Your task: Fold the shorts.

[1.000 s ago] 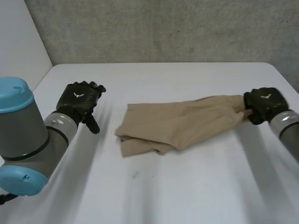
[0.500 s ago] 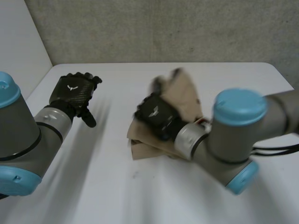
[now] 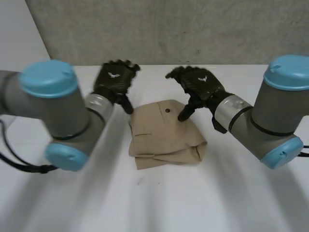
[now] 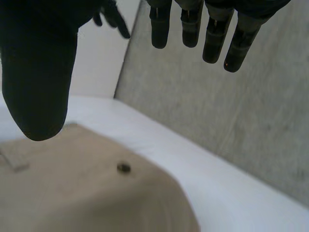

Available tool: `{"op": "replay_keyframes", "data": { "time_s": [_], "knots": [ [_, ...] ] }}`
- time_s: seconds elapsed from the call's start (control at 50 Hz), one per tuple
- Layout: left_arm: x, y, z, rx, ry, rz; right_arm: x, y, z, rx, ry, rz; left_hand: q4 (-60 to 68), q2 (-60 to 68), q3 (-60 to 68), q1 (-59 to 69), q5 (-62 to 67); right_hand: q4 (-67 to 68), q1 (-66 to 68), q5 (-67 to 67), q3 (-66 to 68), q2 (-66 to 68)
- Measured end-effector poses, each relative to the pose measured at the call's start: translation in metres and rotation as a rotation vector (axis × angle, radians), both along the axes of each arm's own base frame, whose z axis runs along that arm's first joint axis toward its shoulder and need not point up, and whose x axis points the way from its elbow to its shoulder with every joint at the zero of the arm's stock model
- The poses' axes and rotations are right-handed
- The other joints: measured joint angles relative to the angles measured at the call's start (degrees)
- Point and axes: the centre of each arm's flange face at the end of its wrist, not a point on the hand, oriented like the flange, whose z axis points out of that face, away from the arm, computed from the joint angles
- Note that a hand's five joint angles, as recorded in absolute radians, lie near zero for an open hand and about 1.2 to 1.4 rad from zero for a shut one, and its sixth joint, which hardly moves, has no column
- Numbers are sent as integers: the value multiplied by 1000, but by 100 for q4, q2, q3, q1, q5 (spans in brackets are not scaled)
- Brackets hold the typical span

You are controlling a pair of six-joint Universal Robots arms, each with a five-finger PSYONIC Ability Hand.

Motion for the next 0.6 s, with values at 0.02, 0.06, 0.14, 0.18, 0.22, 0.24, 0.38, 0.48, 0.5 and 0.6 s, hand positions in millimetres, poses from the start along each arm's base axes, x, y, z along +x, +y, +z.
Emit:
{"op": "replay_keyframes", "data": {
  "time_s": [0.02, 0.06, 0.14, 0.18, 0.22, 0.24, 0.38, 0.48, 0.5, 0.6],
  "knots": [
    [-3, 0, -3, 4, -2, -7, 0, -1, -3, 8, 6, -2, 0, 0, 0, 0, 0, 0, 0, 0, 0, 0],
    [-19, 2, -22, 33, -16, -38, 1, -8, -21, 59, 57, -17, 0, 0, 0, 0, 0, 0, 0, 0, 0, 0],
    [-35, 6, -56, 97, -56, -64, 3, -16, -48, 120, 133, -37, 0, 0, 0, 0, 0, 0, 0, 0, 0, 0],
    [-38, 8, -75, 142, -89, -58, 3, -20, -62, 145, 177, -51, 0, 0, 0, 0, 0, 0, 0, 0, 0, 0],
    [-36, 10, -91, 186, -125, -40, 2, -23, -74, 163, 224, -65, 0, 0, 0, 0, 0, 0, -7, 0, 0, 0],
    [-35, 11, -96, 199, -137, -33, 2, -24, -78, 166, 237, -68, 0, 0, 0, 0, 0, 0, -23, 0, 0, 0],
    [-20, 15, -115, 289, -220, 28, -7, -25, -95, 142, 389, -85, 0, -93, 0, -185, 0, 0, -301, -10, 0, -54],
    [-15, 18, -100, 289, -221, 38, -11, -24, -80, 86, 421, -84, 0, -168, 0, -218, 0, 0, -346, -10, 0, -126],
    [-15, 19, -85, 265, -200, 34, -11, -24, -70, 62, 413, -84, 0, -171, 0, -245, 0, 0, -346, -10, 0, -126],
    [-14, 25, -30, 167, -122, 24, -11, -22, -18, -56, 314, -113, 0, -171, 0, -245, 0, 0, -346, -33, 0, -126]
  ]
}}
